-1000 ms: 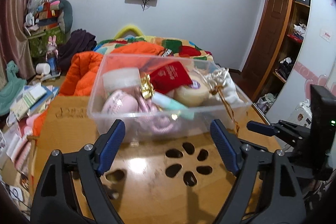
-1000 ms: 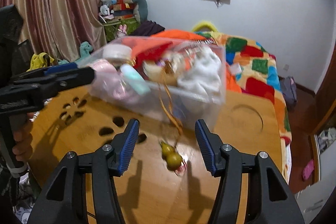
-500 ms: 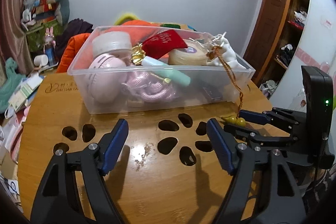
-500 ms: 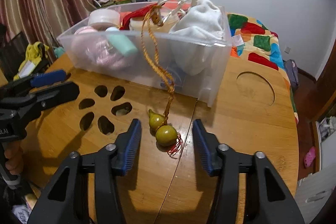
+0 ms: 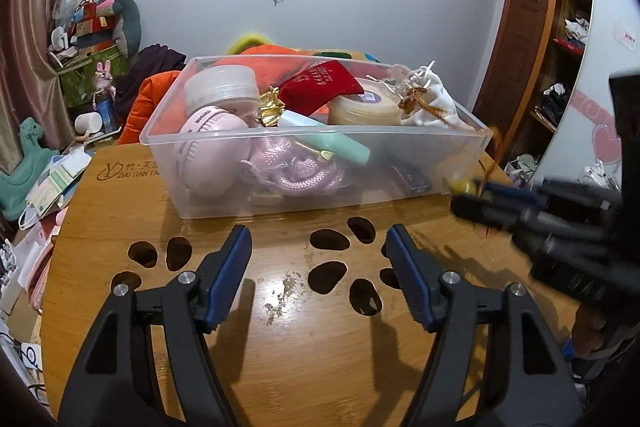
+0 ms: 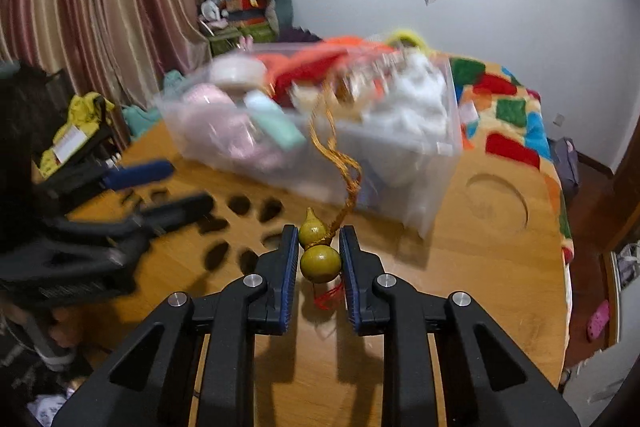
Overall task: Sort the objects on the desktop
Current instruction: 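Carry the tassel ornament over the clear box and open the right tool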
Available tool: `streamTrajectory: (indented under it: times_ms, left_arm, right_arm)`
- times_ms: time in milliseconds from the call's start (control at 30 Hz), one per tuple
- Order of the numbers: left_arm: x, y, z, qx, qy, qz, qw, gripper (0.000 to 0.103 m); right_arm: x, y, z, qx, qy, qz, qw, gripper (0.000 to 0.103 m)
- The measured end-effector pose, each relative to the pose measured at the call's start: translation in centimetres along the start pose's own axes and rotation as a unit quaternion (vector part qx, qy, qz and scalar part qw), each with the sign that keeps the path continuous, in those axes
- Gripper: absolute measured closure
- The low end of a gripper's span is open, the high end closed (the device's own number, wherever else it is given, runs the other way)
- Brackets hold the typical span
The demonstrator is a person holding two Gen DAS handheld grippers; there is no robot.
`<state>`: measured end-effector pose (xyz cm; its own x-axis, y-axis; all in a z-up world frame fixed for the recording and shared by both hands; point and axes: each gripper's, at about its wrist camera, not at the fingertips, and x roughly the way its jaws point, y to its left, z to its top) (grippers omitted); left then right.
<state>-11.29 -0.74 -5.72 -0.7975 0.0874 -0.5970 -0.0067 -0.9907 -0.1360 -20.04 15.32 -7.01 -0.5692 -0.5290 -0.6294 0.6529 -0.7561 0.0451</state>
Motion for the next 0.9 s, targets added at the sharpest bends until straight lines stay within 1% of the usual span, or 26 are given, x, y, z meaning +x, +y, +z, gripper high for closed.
streamTrajectory:
  times_ms: [100,200,267,400,467,633,700,767,900]
  left_arm:
    - [-0.1,0.1,0.0,-0.001,-0.002,-0.002,1.0000,0.034]
    - [-0.1,0.1,0.0,-0.002,-0.003,-0.005,1.0000,0.034]
    - [-0.3,0.3,-0.1,-0.006,-0.005,-0.006,1.0000,0.034]
    - [-0.6,1.1,0.1,-0.025,-0.012,-0.001,0.9996,0.034]
    - [-0.8,2.3,0.5,-0.051,-0.014,-0.008,0.9986,0.034]
    - [-0.7,4.6,0.9,-0.081,-0.017,0.013,0.9965,0.034]
    - [-0.4,5.2,1.0,-0.093,-0.012,0.006,0.9955,0.034]
    - [-0.3,5.0,1.1,-0.091,-0.012,0.004,0.9958,0.034]
    - [-0.3,3.9,1.2,-0.067,-0.015,0.016,0.9975,0.034]
  right_arm:
    - [-0.6,0.3,1.7,-0.001,-0.021,0.007,1.000,0.084]
    - [-0.2,1.0,3.8,-0.009,-0.035,0.005,0.999,0.084]
    - [0.9,1.5,5.2,-0.013,-0.035,0.007,0.999,0.084]
    - [3.2,2.6,7.0,-0.022,-0.021,0.009,1.000,0.084]
    - [4.0,3.0,7.3,-0.024,-0.015,0.011,1.000,0.084]
    - [5.2,3.8,7.4,-0.031,-0.006,0.019,0.999,0.085]
    - [5.4,3.7,7.4,-0.032,-0.005,0.019,0.999,0.085]
    - [5.5,3.6,7.4,-0.028,-0.004,0.021,0.999,0.085]
    - [5.1,3.5,7.1,-0.030,-0.008,0.019,0.999,0.084]
